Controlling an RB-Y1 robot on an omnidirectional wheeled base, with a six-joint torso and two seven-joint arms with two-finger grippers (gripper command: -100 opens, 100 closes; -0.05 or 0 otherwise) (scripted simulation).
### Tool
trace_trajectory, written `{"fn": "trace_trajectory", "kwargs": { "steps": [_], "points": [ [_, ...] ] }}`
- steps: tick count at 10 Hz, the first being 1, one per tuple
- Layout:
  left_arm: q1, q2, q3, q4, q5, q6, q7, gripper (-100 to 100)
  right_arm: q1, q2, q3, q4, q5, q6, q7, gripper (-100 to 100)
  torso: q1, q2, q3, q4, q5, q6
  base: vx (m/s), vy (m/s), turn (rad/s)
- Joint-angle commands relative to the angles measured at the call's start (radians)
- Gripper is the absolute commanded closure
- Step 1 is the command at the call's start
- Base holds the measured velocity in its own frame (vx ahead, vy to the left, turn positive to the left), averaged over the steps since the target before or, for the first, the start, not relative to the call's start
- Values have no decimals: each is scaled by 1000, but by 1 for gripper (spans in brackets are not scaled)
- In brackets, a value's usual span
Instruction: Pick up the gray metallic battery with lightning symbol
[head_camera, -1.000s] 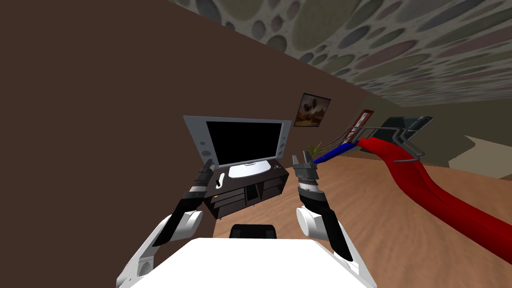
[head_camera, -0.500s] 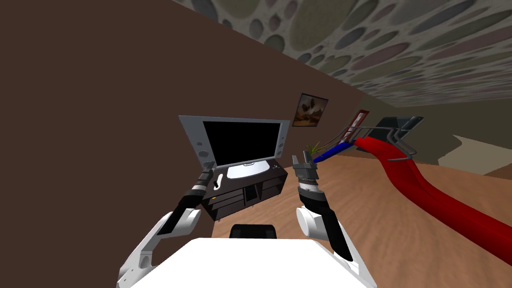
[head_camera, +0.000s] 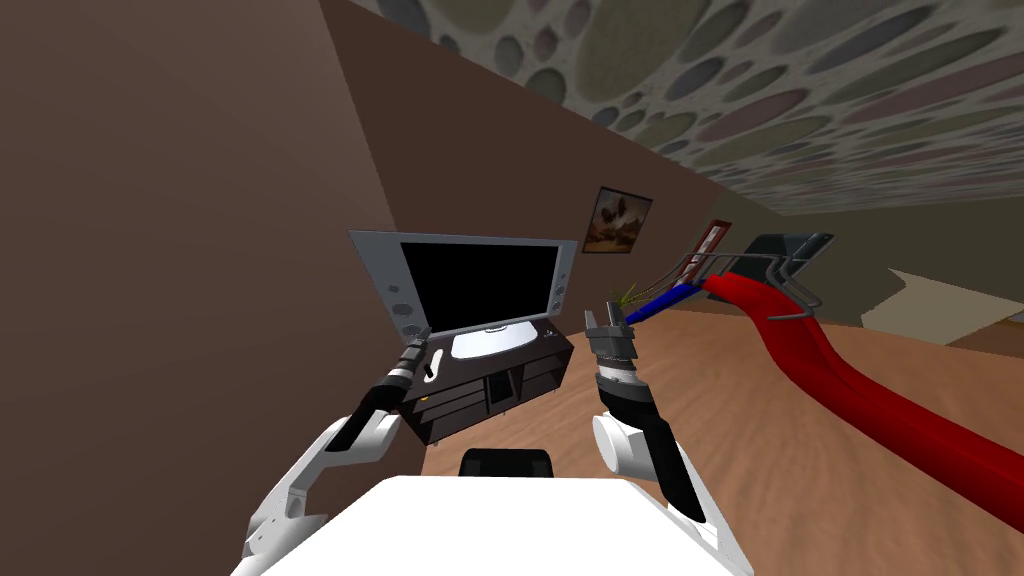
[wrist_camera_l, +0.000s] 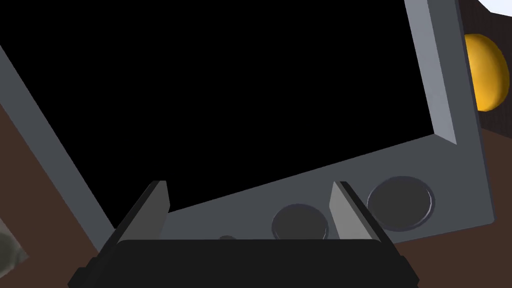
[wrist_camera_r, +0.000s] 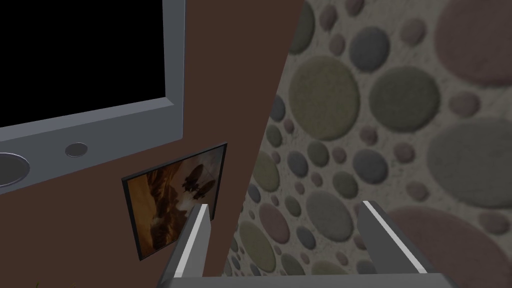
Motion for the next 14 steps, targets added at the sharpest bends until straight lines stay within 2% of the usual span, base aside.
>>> {"fn": "trace_trajectory", "kwargs": {
  "steps": [1, 2, 3, 4, 5, 6, 7, 8, 9, 10, 12, 13, 14],
  "points": [
    [-8, 6, 2, 7, 3, 31, -1, -100, 0, 0, 0, 0, 0, 0, 0, 0, 0, 0, 0, 0, 0, 0, 10, -6, 2],
    [-29, 30, 7, 44, 11, 71, -19, -100, 0, 0, 0, 0, 0, 0, 0, 0, 0, 0, 0, 0, 0, 0, 15, -14, -42],
    [-29, 30, 7, 44, 11, 94, -19, -100, 0, 0, 0, 0, 0, 0, 0, 0, 0, 0, 0, 0, 0, 0, 16, -13, -20],
    [-50, 52, 12, 82, 20, 126, -36, -100, 0, 0, 0, 0, 0, 0, 0, 0, 0, 0, 0, 0, 0, 0, 23, -16, -47],
    [-50, 52, 12, 82, 20, 151, -36, -100, 0, 0, 0, 0, 0, 0, 0, 0, 0, 0, 0, 0, 0, 0, 22, -10, -17],
    [-72, 74, 17, 120, 28, 180, -54, -100, 0, 0, 0, 0, 0, 0, 0, 0, 0, 0, 0, 0, 0, 0, 24, -13, -34],
    [-72, 74, 17, 120, 28, 212, -54, -100, 0, 0, 0, 0, 0, 0, 0, 0, 0, 0, 0, 0, 0, 0, 20, -15, -21],
    [-94, 94, 22, 148, 38, 250, -71, -100, 0, 0, 0, 0, 0, 0, 0, 0, 0, 0, 0, 0, 0, 0, 26, -15, -32],
    [-94, 94, 22, 157, 38, 283, -71, -100, 0, 0, 0, 0, 0, 0, 0, 0, 0, 0, 0, 0, 0, 0, 22, -11, -21],
    [-116, 113, 28, 195, 47, 307, -88, -100, 0, 0, 0, 0, 0, 0, 0, 0, 0, 0, 0, 0, 0, 0, 25, -15, -28],
    [-116, 113, 28, 195, 47, 346, -88, -100, 0, 0, 0, 0, 0, 0, 0, 0, 0, 0, 0, 0, 0, 0, 15, -5, -10],
    [-138, 131, 33, 233, 57, 382, -105, -100, 0, 0, 0, 0, 0, 0, 0, 0, 0, 1, 0, 0, 0, 0, 16, -9, -28],
    [-138, 131, 33, 233, 57, 408, -105, -100, 0, 0, 0, 0, 0, 0, 0, 0, 0, 0, 0, 0, 0, 0, 20, -9, -19]
  ]
}}
